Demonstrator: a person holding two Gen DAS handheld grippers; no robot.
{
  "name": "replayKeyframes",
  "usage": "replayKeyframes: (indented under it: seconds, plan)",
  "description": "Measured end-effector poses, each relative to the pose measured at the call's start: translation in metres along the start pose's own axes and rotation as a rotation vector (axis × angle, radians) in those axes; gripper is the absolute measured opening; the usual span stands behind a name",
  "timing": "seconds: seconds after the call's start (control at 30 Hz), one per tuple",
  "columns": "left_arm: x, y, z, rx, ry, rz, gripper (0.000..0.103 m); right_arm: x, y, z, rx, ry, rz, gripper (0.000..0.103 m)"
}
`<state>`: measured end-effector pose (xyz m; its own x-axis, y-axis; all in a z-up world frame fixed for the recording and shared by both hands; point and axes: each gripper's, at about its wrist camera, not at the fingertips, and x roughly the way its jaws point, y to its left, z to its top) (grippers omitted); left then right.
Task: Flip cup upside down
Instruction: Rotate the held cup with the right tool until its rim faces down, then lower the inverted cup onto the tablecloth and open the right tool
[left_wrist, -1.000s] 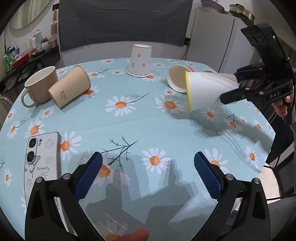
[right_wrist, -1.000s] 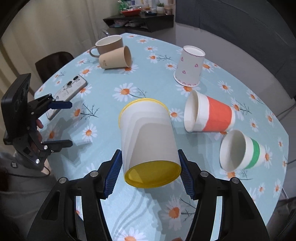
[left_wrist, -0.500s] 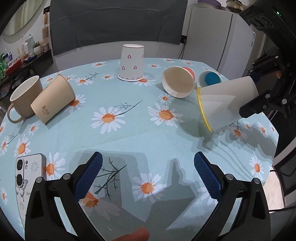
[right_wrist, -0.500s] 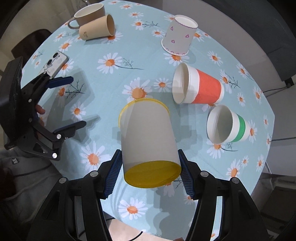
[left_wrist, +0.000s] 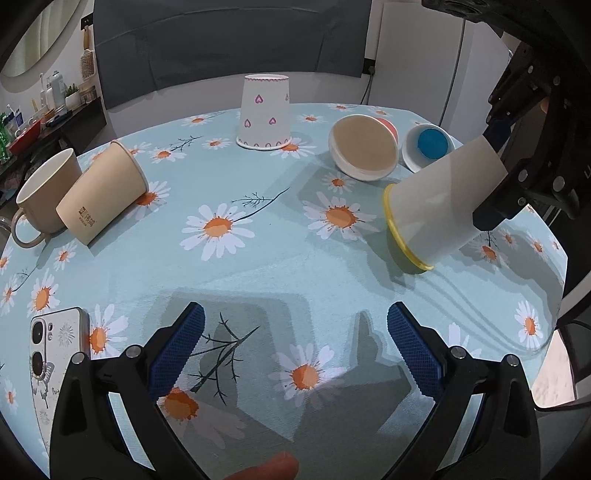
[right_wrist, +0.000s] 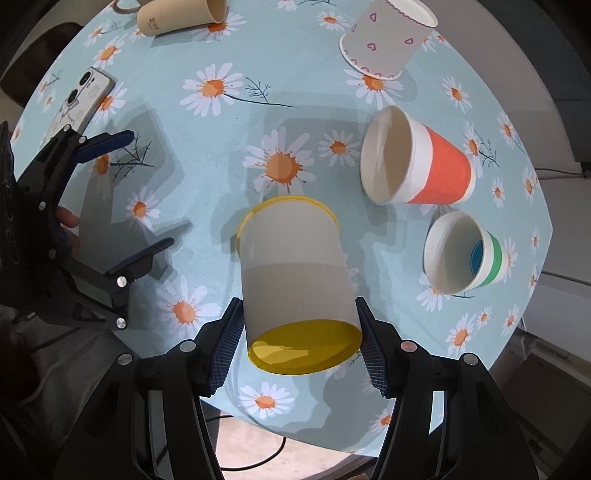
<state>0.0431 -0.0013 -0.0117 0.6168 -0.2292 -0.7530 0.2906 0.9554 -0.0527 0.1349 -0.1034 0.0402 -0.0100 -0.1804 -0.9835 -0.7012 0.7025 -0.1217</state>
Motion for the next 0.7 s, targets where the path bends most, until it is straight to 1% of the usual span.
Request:
replayKeyframes:
  seconds: [0.1, 0.13, 0.27, 0.33, 0.37, 0.43, 0.53, 0.63, 0.7]
  plan:
    - [0.0, 0.001, 0.001, -0.011, -0.017, 0.055, 0.097, 0.001, 0.005, 0.007, -0.021, 0.012, -0.01, 0.056]
    - [0.0, 0.002, 0.002, -0.014, -0.019, 0.062, 0.097, 0.001, 0.005, 0.01, -0.027, 0.015, -0.011, 0.056]
    - [-0.001, 0.004, 0.002, -0.023, -0.018, 0.052, 0.097, 0.002, 0.007, 0.02, -0.047, 0.039, -0.026, 0.056]
    - [-0.002, 0.004, 0.002, -0.022, -0.021, 0.059, 0.097, 0.0, 0.007, 0.026, -0.05, 0.037, -0.03, 0.057]
    - [-0.002, 0.004, 0.001, -0.02, -0.021, 0.062, 0.097, -0.002, 0.007, 0.028, -0.049, 0.034, -0.029, 0.057]
    - [-0.002, 0.003, 0.001, -0.016, -0.017, 0.06, 0.097, -0.006, 0.007, 0.031, -0.049, 0.02, -0.031, 0.061]
    - [-0.001, 0.002, 0.001, -0.011, -0.019, 0.057, 0.097, -0.012, 0.011, 0.033, -0.061, 0.001, -0.034, 0.063]
    - [-0.001, 0.003, 0.001, -0.019, -0.017, 0.052, 0.097, -0.02, 0.017, 0.03, -0.071, -0.018, -0.015, 0.067]
    - [0.0, 0.004, 0.002, -0.023, -0.013, 0.056, 0.097, -0.029, 0.02, 0.023, -0.076, -0.036, -0.026, 0.069]
